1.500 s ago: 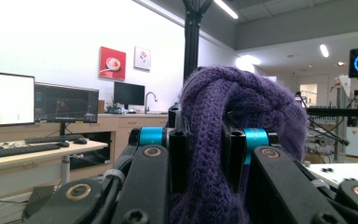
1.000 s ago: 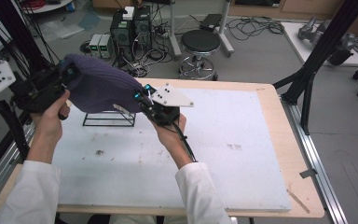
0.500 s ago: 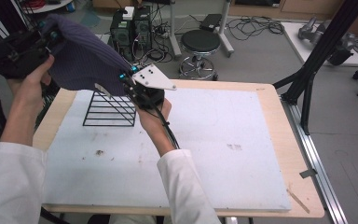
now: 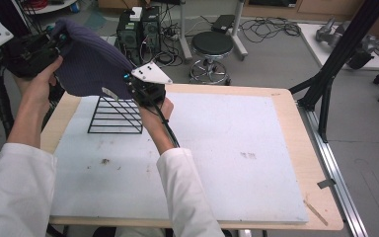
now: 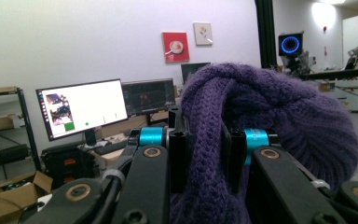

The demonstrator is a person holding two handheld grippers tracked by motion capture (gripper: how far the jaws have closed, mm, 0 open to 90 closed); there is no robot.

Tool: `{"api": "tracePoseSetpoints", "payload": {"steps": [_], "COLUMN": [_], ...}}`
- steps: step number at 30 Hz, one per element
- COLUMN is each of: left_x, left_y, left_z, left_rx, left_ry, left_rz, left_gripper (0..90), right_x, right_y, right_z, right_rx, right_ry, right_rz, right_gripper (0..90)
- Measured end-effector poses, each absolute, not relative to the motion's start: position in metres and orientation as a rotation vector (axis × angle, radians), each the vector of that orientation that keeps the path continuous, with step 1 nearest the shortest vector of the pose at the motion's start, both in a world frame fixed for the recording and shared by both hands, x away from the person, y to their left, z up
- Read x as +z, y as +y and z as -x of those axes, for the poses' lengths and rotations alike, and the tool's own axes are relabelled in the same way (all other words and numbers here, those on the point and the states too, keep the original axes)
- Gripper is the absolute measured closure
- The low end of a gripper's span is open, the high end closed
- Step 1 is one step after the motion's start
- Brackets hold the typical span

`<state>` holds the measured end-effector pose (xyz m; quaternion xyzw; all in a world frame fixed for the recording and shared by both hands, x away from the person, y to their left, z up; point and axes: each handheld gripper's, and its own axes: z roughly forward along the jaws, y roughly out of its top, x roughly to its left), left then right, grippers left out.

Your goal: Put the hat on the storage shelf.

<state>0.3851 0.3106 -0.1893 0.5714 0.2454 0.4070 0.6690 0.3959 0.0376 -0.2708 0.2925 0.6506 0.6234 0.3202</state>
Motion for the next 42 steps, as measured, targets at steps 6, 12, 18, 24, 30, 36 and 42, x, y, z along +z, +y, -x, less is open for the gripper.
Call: {"api": "tracePoseSetpoints", "payload": {"steps": [6, 12, 18, 24, 30, 36, 42], "left_x": [-0.198, -0.210, -0.228, -0.249, -0.272, -0.291, -0.307], "left_y": [0.309, 0.311, 0.316, 0.322, 0.327, 0.327, 0.328], "left_z": [-0.392, -0.395, -0.396, -0.395, -0.397, -0.398, -0.399], "left_rx": [0.934, 0.919, 0.902, 0.871, 0.837, 0.824, 0.800], "left_ry": [0.576, 0.609, 0.647, 0.677, 0.726, 0.756, 0.784], "left_rz": [-1.329, -1.349, -1.421, -1.430, -1.426, -1.437, -1.444], "left_gripper": [77.6, 77.6, 77.6, 77.5, 77.4, 77.1, 76.8], "right_x": [-0.279, -0.286, -0.309, -0.329, -0.343, -0.361, -0.372], "right_y": [0.041, 0.041, 0.047, 0.054, 0.057, 0.057, 0.060], "right_z": [-0.404, -0.410, -0.409, -0.409, -0.409, -0.409, -0.410], "right_rx": [1.585, 1.571, 1.555, 1.529, 1.487, 1.467, 1.437], "right_ry": [1.746, 1.786, 1.839, 1.883, 1.911, 1.937, 1.965], "right_rz": [-0.793, -0.863, -0.897, -0.926, -0.956, -0.997, -1.031], "right_gripper": [82.2, 81.9, 81.7, 81.7, 81.7, 81.3, 81.1]}}
